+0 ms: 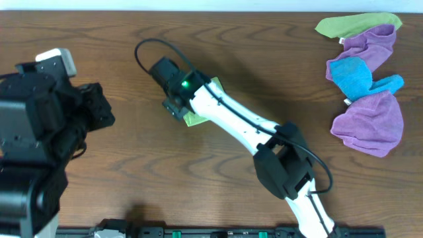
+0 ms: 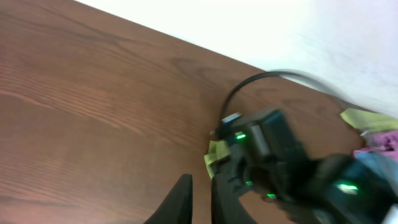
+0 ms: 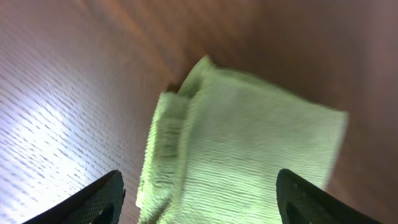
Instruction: Fold the cloth
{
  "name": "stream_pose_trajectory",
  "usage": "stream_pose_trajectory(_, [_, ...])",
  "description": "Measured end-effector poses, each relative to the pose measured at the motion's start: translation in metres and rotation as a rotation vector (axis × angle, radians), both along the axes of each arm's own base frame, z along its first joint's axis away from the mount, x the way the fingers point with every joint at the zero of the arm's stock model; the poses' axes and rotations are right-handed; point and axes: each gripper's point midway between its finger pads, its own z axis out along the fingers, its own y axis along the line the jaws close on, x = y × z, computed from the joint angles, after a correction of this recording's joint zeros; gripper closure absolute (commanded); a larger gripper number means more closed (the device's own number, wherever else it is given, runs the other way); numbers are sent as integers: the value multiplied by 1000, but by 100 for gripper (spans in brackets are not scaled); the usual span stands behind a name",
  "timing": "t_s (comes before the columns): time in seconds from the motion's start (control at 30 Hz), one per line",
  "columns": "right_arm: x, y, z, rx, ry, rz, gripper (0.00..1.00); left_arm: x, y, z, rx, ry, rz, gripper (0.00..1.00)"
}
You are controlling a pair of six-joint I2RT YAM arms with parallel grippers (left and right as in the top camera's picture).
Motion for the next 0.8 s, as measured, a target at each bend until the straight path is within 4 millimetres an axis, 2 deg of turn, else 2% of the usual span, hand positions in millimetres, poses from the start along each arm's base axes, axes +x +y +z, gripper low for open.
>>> stream_pose_trajectory(0.07, [12,-6,15,16,-16,-24,30,11,0,-6,1,11,9,75])
stream_pose_trajectory(0.13, [27,-21,26,28,-24,-62,42,23,-1,-20,-2,39,12,71])
stream_pose_trajectory(0.2, [38,-40,29,35,-8,-99,63,35,-4,-37,-15,59,15,66])
stream_pose_trajectory(0.23, [44,-53,28,43,16,-134,83,42,-6,-50,-25,77,17,62])
stream_pose_trajectory(0.27, [48,-64,26,46,35,-152,99,47,-8,-61,-34,94,13,60])
stream_pose_trajectory(0.3, [47,-70,24,61,69,-161,98,52,-10,-72,-51,102,12,57])
stream_pose_trajectory(0.33, [59,-90,24,77,81,-208,99,56,-14,-90,-70,128,7,54])
stream_pose_trajectory(0.37, [64,-100,23,96,95,-230,98,61,-17,-101,-93,134,6,52])
stream_pose_trajectory(0.43, [70,-113,21,114,112,-256,99,67,-24,-126,-141,153,-2,47])
stream_pose_trajectory(0.57, [70,-120,17,129,136,-270,99,75,-39,-173,-235,213,-20,42])
stream_pose_trajectory(0.6, [70,-120,15,134,141,-266,99,81,-47,-198,-282,254,-34,41])
stream_pose_trajectory(0.8, [68,-120,-5,179,186,-254,99,98,-73,-262,-407,386,-91,38])
